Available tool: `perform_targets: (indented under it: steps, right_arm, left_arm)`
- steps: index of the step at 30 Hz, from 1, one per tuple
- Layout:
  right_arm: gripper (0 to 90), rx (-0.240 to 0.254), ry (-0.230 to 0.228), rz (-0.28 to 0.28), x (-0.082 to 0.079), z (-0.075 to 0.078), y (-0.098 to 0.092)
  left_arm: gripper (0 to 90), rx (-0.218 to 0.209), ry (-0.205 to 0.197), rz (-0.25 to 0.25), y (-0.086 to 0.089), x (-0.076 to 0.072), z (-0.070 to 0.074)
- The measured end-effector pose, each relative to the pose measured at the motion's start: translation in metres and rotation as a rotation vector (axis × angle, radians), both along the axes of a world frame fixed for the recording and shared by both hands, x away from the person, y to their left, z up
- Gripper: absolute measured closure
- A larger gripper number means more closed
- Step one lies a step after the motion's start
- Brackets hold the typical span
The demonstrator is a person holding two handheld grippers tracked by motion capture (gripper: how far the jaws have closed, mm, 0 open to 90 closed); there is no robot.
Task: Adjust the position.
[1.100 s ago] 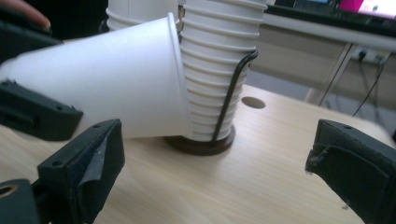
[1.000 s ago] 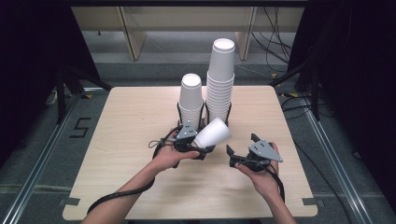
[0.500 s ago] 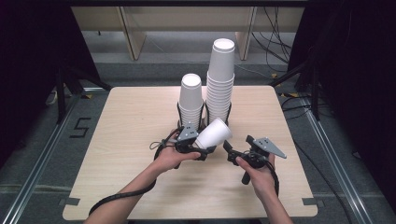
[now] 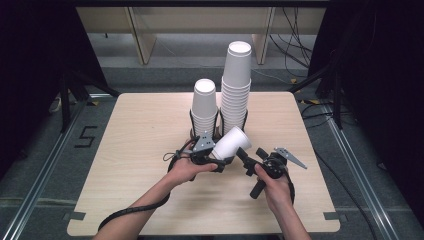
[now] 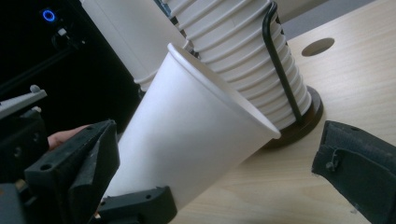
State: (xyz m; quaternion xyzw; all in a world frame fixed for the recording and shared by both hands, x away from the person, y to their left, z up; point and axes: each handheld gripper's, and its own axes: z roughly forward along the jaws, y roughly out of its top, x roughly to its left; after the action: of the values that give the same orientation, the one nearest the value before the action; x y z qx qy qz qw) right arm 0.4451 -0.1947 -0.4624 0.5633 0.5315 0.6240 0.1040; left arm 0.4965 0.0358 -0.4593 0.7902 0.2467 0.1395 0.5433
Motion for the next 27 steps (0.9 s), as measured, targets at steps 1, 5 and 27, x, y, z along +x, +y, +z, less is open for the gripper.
perform_targets:
  steps: [1,5,27]
  right_arm:
    - [0.5,0.014,0.013,-0.004,0.000,0.000,0.000]
    - [0.5,0.044,0.021,0.010,0.001,-0.002,0.000]
    - [0.6,0.236,0.144,0.011,0.015,-0.009,0.011]
  left_arm:
    - [21.0,0.006,0.001,0.006,0.000,0.000,0.000]
    - [21.0,0.009,-0.002,0.004,-0.001,0.000,0.000]
    - [21.0,0.004,-0.011,-0.016,-0.011,-0.001,0.000]
